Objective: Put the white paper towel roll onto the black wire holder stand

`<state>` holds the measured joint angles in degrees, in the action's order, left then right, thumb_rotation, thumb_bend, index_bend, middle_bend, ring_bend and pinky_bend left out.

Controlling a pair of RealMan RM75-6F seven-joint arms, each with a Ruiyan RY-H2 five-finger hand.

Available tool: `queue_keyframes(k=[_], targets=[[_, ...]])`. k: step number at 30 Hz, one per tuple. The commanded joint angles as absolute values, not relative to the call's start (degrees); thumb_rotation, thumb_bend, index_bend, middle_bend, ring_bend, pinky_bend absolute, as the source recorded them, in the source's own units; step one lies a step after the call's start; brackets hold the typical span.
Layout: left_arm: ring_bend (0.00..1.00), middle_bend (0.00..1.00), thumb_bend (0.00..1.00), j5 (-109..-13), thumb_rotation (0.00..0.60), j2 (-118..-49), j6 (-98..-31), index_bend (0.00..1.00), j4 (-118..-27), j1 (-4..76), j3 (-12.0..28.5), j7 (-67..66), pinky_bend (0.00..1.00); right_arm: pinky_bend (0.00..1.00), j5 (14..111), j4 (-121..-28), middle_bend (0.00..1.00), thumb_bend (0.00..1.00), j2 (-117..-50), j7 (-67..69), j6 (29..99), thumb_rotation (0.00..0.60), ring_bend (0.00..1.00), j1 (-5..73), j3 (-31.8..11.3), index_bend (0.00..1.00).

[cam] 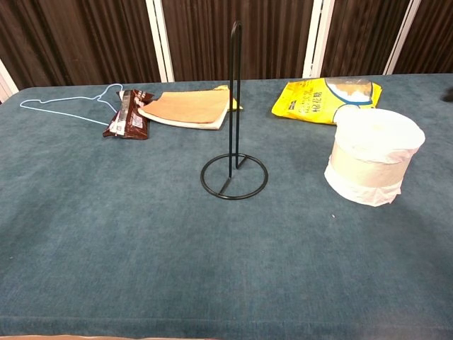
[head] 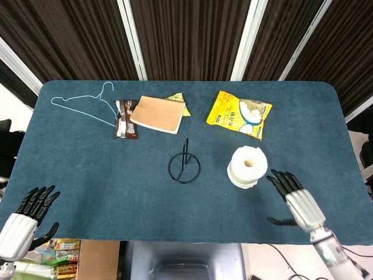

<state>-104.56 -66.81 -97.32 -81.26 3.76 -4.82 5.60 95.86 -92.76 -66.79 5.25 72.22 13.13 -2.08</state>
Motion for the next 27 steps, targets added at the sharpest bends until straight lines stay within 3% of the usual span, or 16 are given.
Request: queue_keyframes(k=[1, 6, 13, 27], targets=[[0.00, 0.01, 0.41, -103.9, 0.600, -66.5, -98.1, 0.00, -81.5, 3.1, -4.7, 5.5, 0.09, 0.00, 88.5, -92.4, 0.00, 0.13, -67.0, 6.8, 63.2, 0.600, 0.00, 20.1, -7.0, 0.00], [0.00, 0.01, 0.41, -103.1, 0.600, -66.1, -98.7, 0.00, -82.6, 2.7, -4.1, 5.1, 0.09, 0.00, 80.4, -90.9, 0.00, 0.12, -68.6, 2.1, 55.3, 0.600, 0.00, 25.2, -9.9, 0.00], [0.00, 0.01, 0.41, -102.9, 0.600, -65.7, -98.1, 0.00, -82.8, 3.0, -3.9, 5.7, 0.09, 0.00, 71.1, -90.5, 0.00, 0.12, -70.4, -3.8, 50.5, 0.600, 0.00, 29.1, -11.9, 0.00], [0.00, 0.01, 0.41, -102.9, 0.600, -66.0, -98.2, 0.00, -82.5, 2.8, -3.8, 5.7, 0.09, 0.00, 61.8, -87.9, 0.00, 0.13, -71.3, -4.3, 42.8, 0.600, 0.00, 34.1, -11.8, 0.00]])
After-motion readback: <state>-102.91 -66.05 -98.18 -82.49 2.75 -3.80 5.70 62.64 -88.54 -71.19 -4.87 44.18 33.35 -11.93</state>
